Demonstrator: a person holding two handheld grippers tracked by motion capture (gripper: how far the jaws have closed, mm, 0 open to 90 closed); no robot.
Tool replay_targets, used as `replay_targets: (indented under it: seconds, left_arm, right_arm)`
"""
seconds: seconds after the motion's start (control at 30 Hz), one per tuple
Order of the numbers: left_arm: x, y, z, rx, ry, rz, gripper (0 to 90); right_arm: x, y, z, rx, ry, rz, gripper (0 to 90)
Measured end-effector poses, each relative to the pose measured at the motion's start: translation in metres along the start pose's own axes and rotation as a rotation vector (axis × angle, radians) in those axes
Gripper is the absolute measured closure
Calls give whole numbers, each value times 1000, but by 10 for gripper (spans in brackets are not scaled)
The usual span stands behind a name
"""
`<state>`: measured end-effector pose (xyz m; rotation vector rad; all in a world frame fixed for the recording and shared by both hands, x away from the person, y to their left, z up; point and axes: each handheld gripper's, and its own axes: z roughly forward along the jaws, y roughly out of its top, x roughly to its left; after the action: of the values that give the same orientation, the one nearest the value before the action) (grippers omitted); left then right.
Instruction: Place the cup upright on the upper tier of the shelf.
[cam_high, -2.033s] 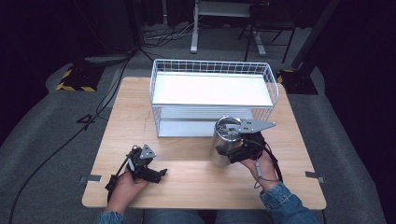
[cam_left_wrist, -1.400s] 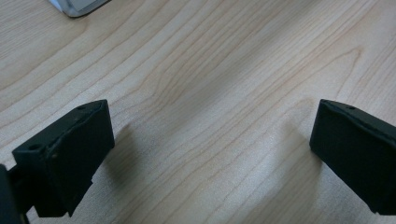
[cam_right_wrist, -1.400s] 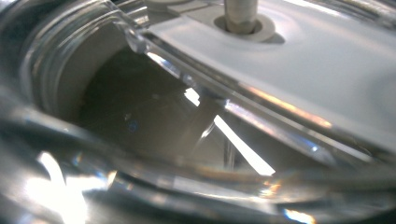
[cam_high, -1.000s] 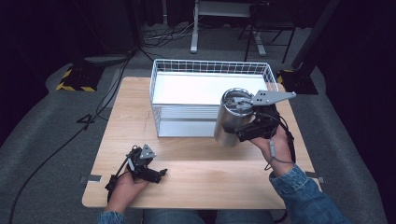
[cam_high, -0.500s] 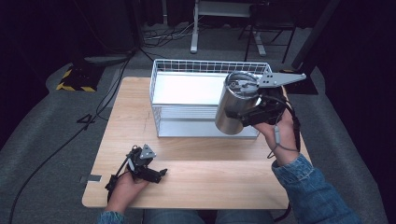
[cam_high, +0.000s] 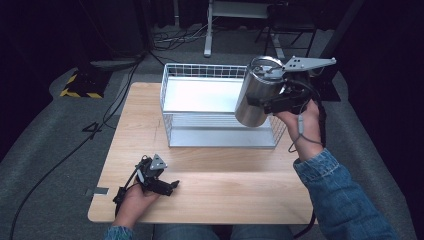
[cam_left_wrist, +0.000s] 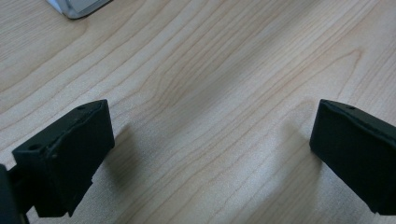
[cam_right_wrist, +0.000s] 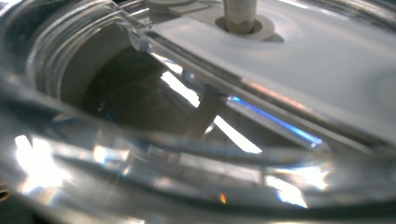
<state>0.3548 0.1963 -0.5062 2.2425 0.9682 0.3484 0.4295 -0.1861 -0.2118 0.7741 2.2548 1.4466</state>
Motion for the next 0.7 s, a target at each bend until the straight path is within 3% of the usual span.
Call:
replay_targets:
  seconds: [0.4, 0.7]
  left_arm:
    - [0, 0, 1, -2, -8, -1, 3]
    - [0, 0, 1, 0, -8, -3, 3]
  right_arm:
    - [-33, 23, 9, 6, -59, 34, 36]
    - [-47, 30, 26, 38, -81, 41, 36]
